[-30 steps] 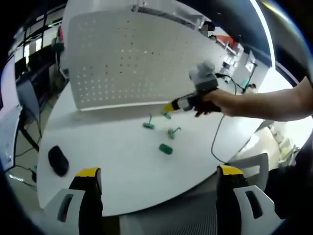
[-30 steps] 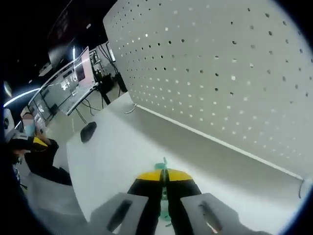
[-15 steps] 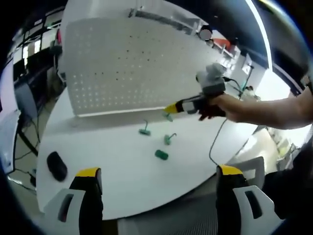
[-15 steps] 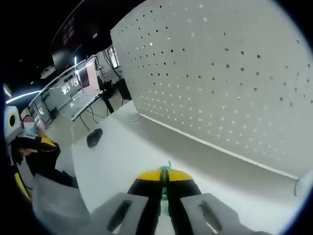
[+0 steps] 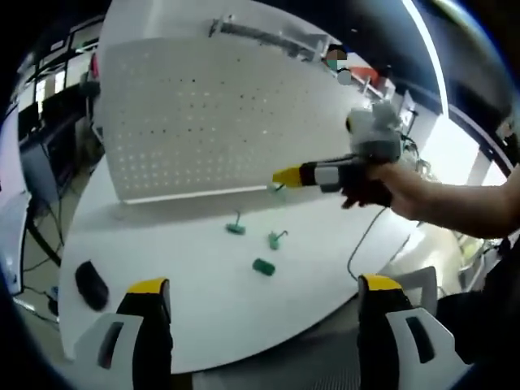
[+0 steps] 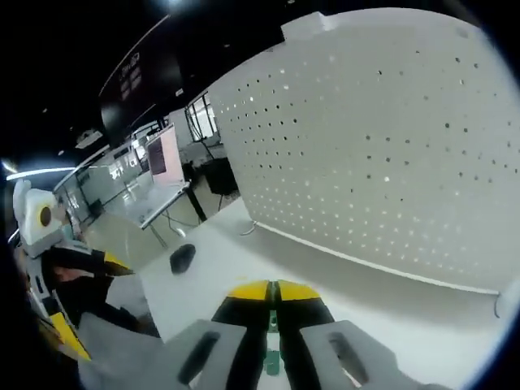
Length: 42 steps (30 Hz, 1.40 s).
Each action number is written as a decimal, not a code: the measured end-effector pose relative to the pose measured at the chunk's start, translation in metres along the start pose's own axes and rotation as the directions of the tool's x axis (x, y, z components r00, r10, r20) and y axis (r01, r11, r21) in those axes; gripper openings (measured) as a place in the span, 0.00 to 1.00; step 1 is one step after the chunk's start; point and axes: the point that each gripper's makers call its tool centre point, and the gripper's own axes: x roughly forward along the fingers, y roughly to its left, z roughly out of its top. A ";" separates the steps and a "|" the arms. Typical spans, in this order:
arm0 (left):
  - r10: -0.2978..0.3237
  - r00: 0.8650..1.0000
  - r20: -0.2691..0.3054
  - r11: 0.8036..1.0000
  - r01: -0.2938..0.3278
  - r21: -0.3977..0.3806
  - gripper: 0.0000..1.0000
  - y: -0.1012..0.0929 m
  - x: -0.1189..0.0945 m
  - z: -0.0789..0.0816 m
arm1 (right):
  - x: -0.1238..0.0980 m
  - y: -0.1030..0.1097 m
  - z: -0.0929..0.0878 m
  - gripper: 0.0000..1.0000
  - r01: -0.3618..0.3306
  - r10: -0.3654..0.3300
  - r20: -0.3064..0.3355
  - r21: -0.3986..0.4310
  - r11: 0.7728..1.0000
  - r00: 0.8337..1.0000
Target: Insert the hook assembly into the mounting plate slot until the hook locks in place.
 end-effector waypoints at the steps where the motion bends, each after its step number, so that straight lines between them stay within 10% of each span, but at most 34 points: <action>1: -0.009 1.000 0.016 1.000 0.010 -0.026 0.96 0.000 0.001 0.003 | -0.002 0.005 0.003 0.00 -0.010 0.009 0.016 0.016 1.000 1.000; 8: -0.026 0.997 0.071 0.997 0.031 -0.069 0.87 0.007 0.005 0.014 | -0.017 0.039 0.020 0.00 -0.118 0.104 0.098 0.162 0.980 0.990; 42: -0.120 0.967 0.225 0.978 0.155 -0.143 0.30 0.001 -0.005 0.045 | -0.020 0.139 0.025 0.00 -0.301 0.265 0.199 0.175 0.938 0.943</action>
